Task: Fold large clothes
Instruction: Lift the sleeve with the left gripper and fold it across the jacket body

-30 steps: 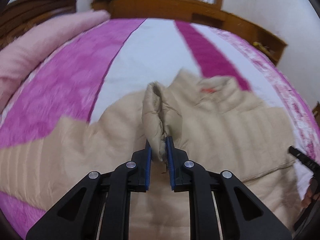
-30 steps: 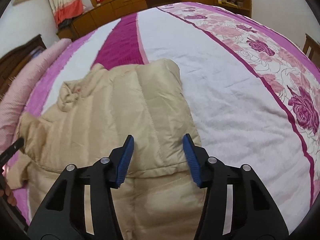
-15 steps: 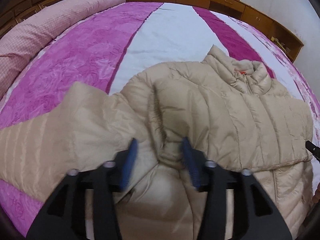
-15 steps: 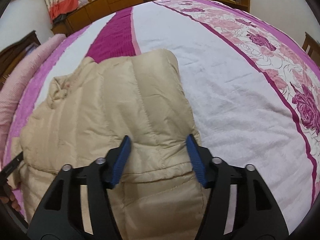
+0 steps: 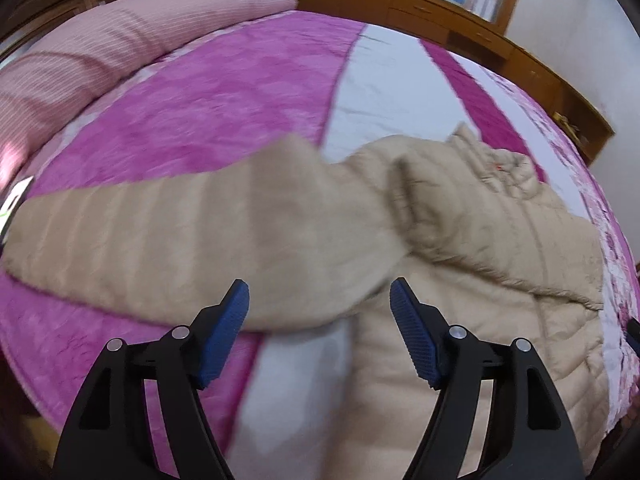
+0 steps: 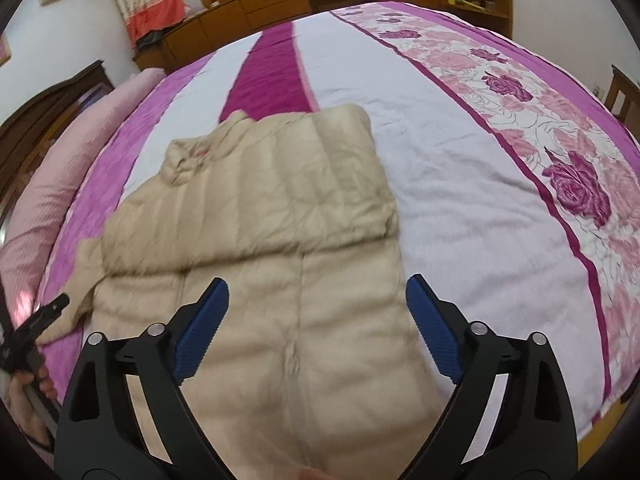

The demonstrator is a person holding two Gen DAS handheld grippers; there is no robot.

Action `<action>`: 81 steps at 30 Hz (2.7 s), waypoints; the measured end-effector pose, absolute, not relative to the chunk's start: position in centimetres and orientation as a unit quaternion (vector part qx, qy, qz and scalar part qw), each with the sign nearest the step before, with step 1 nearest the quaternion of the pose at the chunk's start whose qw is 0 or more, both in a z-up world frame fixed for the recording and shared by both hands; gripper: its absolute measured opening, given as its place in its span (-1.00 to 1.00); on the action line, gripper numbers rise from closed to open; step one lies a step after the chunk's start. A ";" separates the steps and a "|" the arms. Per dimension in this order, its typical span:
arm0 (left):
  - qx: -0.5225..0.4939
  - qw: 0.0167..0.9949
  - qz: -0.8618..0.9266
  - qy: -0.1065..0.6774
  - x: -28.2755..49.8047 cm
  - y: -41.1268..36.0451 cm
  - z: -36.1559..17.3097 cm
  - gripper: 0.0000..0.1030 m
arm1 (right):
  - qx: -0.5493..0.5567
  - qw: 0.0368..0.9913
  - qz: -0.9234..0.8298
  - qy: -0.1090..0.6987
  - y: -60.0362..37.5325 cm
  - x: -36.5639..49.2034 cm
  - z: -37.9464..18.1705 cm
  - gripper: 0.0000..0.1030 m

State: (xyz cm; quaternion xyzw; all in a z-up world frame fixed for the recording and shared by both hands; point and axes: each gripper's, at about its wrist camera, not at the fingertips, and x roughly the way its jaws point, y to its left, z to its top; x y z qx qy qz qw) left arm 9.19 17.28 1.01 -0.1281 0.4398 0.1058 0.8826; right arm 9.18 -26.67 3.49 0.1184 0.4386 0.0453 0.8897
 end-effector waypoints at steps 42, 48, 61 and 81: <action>-0.195 0.899 0.205 0.333 5.6 30.6 -1.3 -0.85 | 0.093 0.875 0.009 0.475 -24.4 -0.4 0.1 0.80; -0.152 0.930 0.177 0.285 4.0 27.7 4.9 -0.87 | 0.096 0.880 0.014 0.466 -24.5 -0.4 0.8 0.80; -0.145 0.961 0.021 0.233 5.7 18.2 12.1 -0.87 | 0.106 0.886 0.019 0.450 -25.4 -0.7 1.9 0.80; -0.111 0.912 -0.116 0.377 15.0 1.9 2.1 -0.87 | 0.133 0.884 -0.002 0.449 -27.8 -0.3 1.5 0.80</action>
